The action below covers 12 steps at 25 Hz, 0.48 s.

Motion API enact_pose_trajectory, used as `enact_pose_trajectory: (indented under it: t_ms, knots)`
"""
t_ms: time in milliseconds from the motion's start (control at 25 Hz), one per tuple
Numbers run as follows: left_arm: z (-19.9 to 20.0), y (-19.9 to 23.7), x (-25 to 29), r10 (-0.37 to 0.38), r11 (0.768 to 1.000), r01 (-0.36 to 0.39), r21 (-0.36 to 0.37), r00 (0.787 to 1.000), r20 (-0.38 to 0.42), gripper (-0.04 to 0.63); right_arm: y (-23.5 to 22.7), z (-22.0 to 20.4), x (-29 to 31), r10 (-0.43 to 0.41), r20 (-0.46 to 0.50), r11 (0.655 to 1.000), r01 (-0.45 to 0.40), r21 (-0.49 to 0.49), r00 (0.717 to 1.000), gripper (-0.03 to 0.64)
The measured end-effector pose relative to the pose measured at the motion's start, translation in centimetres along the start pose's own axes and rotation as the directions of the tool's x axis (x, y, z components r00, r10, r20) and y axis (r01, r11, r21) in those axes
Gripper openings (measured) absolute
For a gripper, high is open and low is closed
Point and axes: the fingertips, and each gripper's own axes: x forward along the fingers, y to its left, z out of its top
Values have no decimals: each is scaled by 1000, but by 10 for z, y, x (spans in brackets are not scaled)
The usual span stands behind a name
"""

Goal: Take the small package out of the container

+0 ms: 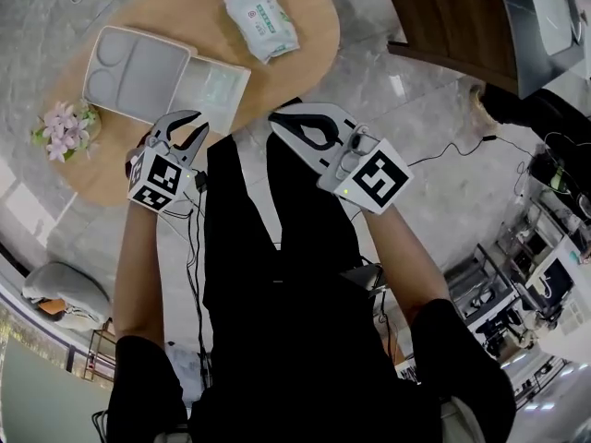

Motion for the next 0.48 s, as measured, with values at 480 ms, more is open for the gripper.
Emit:
enact_pose_trajectory:
  t_ms: [480]
  knots:
    - [-58, 0, 92, 4, 956, 60, 287, 976, -218, 132, -36, -61, 28, 14, -2, 998, -14, 55, 1000, 12]
